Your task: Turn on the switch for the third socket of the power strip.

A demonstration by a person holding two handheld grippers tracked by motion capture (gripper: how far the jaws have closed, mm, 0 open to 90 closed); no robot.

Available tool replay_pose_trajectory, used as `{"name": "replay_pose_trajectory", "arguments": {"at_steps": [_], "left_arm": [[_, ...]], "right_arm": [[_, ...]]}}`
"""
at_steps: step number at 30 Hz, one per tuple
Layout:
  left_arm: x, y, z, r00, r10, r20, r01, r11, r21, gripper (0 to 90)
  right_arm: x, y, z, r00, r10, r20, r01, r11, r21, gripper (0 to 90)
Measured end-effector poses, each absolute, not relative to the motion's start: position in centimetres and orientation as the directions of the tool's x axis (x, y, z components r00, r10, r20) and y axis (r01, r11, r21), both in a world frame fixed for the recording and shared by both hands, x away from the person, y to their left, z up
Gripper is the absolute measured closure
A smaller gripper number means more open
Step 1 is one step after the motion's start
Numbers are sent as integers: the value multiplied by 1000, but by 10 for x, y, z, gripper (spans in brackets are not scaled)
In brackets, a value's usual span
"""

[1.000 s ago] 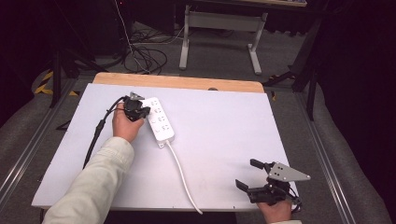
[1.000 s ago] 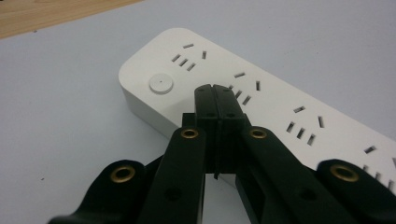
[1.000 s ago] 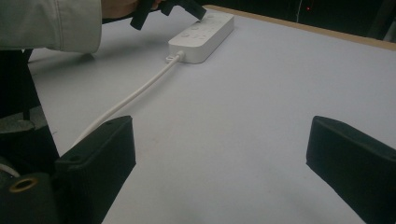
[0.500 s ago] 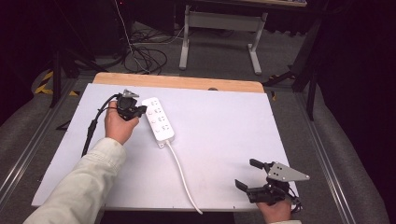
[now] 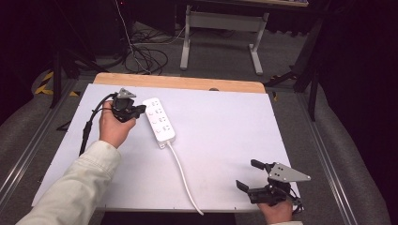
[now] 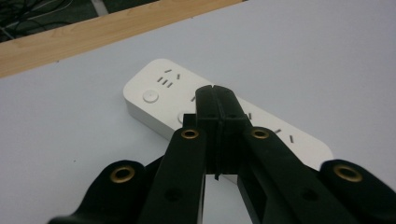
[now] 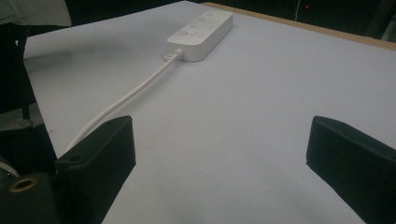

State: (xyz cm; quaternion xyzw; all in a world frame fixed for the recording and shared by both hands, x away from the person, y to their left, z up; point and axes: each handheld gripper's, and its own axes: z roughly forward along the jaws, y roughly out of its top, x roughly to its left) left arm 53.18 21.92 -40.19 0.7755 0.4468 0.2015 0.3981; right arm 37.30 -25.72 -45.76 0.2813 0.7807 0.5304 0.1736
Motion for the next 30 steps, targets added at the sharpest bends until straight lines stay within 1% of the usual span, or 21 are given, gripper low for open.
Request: {"name": "replay_pose_trajectory", "arguments": {"at_steps": [1, 3, 6, 12, 16, 20, 21, 25, 26, 30], "left_arm": [[529, 219, -400, 532, 845, -41, 527, -293, 798, 802], [523, 219, -397, 548, 836, -22, 514, -316, 797, 761], [511, 219, -392, 568, 822, -34, 490, -304, 817, 735], [487, 225, -381, 608, 793, -44, 448, -297, 843, 587], [470, 234, -377, 616, 786, -53, 428, -278, 860, 505], [454, 241, -375, 622, 780, -66, 413, -256, 874, 389], [450, 243, -374, 629, 774, -71, 412, -254, 875, 387], [435, 251, -377, 645, 762, -53, 381, -261, 887, 330], [431, 253, -378, 648, 758, -72, 383, -243, 891, 323], [417, 263, -383, 655, 753, -53, 358, -248, 900, 258]], "right_arm": [[373, -257, -458, -781, 624, 28, 256, 278, 926, 87], [372, -257, -457, -781, 623, 31, 257, 276, 926, 85], [371, -256, -456, -783, 621, 20, 245, 279, 929, 85], [371, -256, -456, -780, 625, 23, 249, 277, 928, 84], [372, -255, -456, -782, 623, 24, 251, 279, 927, 84], [372, -255, -456, -782, 623, 24, 250, 279, 927, 84], [371, -255, -456, -781, 624, 25, 252, 278, 927, 84], [371, -254, -455, -782, 623, 16, 244, 282, 928, 84], [371, -254, -456, -783, 622, 16, 243, 283, 928, 84], [371, -254, -456, -782, 623, 18, 247, 284, 926, 84]]}}
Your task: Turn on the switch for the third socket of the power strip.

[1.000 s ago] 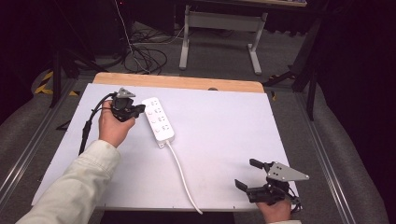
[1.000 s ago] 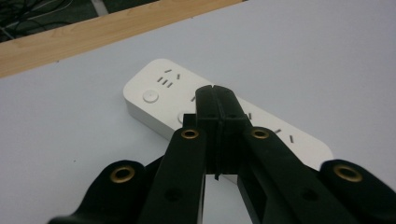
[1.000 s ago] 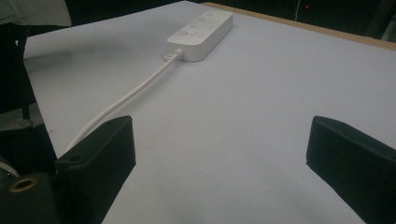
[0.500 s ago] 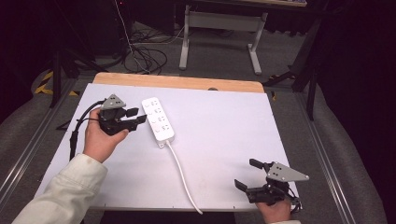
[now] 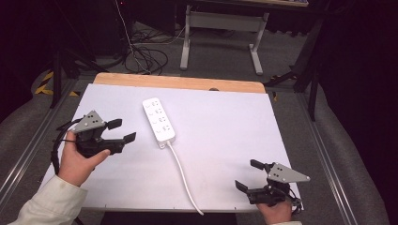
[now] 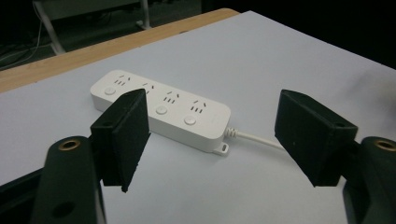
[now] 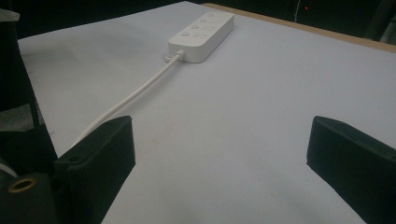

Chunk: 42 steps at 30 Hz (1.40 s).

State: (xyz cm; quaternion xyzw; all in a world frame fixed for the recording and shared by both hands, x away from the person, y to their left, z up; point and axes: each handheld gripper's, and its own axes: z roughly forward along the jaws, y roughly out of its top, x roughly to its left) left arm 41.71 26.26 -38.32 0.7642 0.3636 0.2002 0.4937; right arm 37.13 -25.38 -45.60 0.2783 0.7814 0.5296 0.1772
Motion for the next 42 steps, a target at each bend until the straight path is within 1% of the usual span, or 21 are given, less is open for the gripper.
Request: {"name": "replay_pose_trajectory", "arguments": {"at_steps": [7, 8, 10, 16, 18, 20, 26, 29, 31, 33, 37, 42], "left_arm": [[395, 275, -394, 696, 713, -85, 321, -203, 925, 150], [393, 277, -396, 702, 708, -72, 308, -211, 928, 141], [387, 279, -401, 703, 707, -79, 311, -206, 928, 139], [372, 283, -413, 693, 720, -17, 276, -243, 930, 128], [368, 284, -418, 692, 722, -11, 270, -245, 931, 126], [365, 286, -424, 697, 717, -11, 270, -249, 930, 123], [359, 293, -445, 694, 716, -83, 306, -189, 933, 117], [357, 297, -459, 688, 718, -100, 321, -179, 930, 116], [356, 300, -466, 685, 723, -92, 325, -190, 926, 115], [354, 304, -471, 679, 727, -106, 332, -175, 927, 115], [351, 311, -477, 669, 738, -93, 318, -171, 932, 116], [349, 309, -482, 677, 733, -66, 315, -208, 926, 119]], "right_arm": [[371, -253, -456, -780, 626, 18, 247, 282, 927, 83], [371, -253, -456, -781, 625, 17, 247, 283, 927, 84], [371, -253, -456, -780, 625, 17, 251, 288, 924, 84], [371, -253, -457, -780, 626, 16, 252, 290, 923, 83], [371, -253, -457, -779, 627, 17, 253, 289, 923, 83], [372, -252, -457, -780, 625, 17, 252, 291, 923, 82], [372, -253, -457, -782, 623, 16, 252, 293, 922, 81], [372, -252, -458, -781, 624, 17, 256, 295, 921, 80], [372, -253, -458, -781, 624, 17, 256, 296, 920, 80], [372, -253, -458, -781, 624, 17, 256, 295, 920, 81], [372, -254, -458, -778, 628, 20, 261, 295, 919, 80], [373, -254, -459, -780, 625, 21, 263, 298, 918, 80]]}}
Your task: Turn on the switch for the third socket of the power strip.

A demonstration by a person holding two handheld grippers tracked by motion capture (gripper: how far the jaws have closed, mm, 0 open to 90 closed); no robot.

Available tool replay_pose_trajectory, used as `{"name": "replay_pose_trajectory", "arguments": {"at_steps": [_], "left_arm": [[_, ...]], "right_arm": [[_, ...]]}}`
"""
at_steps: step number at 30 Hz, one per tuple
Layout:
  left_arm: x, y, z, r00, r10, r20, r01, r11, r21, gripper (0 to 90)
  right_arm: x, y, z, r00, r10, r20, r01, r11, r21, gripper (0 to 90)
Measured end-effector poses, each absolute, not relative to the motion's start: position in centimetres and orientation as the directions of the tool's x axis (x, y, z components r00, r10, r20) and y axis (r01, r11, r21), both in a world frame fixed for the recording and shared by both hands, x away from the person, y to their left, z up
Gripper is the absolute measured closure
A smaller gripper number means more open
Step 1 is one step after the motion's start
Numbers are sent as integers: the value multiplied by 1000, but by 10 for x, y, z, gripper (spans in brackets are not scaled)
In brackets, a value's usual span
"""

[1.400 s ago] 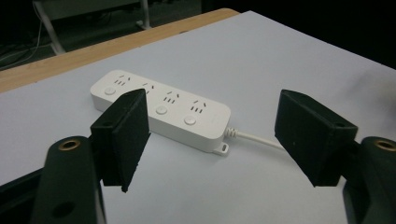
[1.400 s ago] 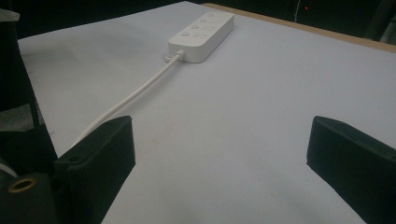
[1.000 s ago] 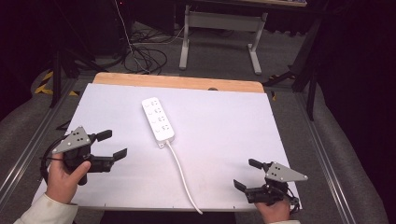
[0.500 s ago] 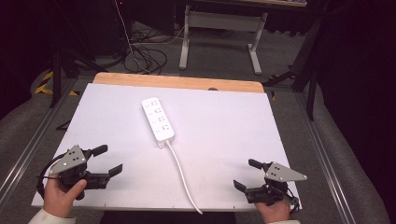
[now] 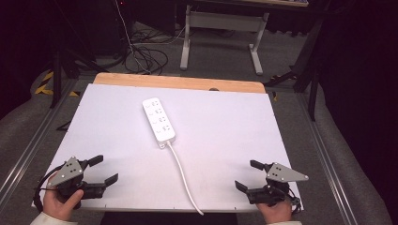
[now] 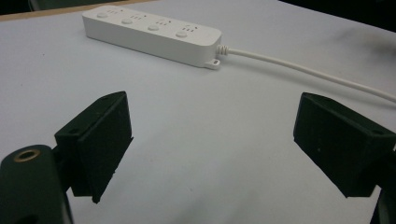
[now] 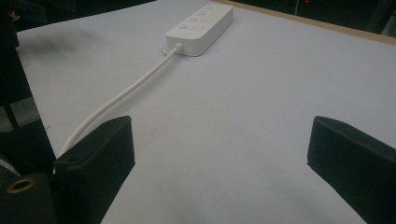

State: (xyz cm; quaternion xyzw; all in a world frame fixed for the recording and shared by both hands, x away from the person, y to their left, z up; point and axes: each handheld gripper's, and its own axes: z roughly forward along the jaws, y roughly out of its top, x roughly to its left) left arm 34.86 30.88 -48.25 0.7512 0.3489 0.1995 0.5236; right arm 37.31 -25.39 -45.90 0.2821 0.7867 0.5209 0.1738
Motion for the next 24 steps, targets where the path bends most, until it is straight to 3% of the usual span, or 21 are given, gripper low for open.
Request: {"name": "replay_pose_trajectory", "arguments": {"at_steps": [24], "left_arm": [[348, 311, -479, 634, 767, -104, 345, -160, 925, 108]], "right_arm": [[373, -254, -460, -776, 630, 25, 272, 300, 914, 80]]}}
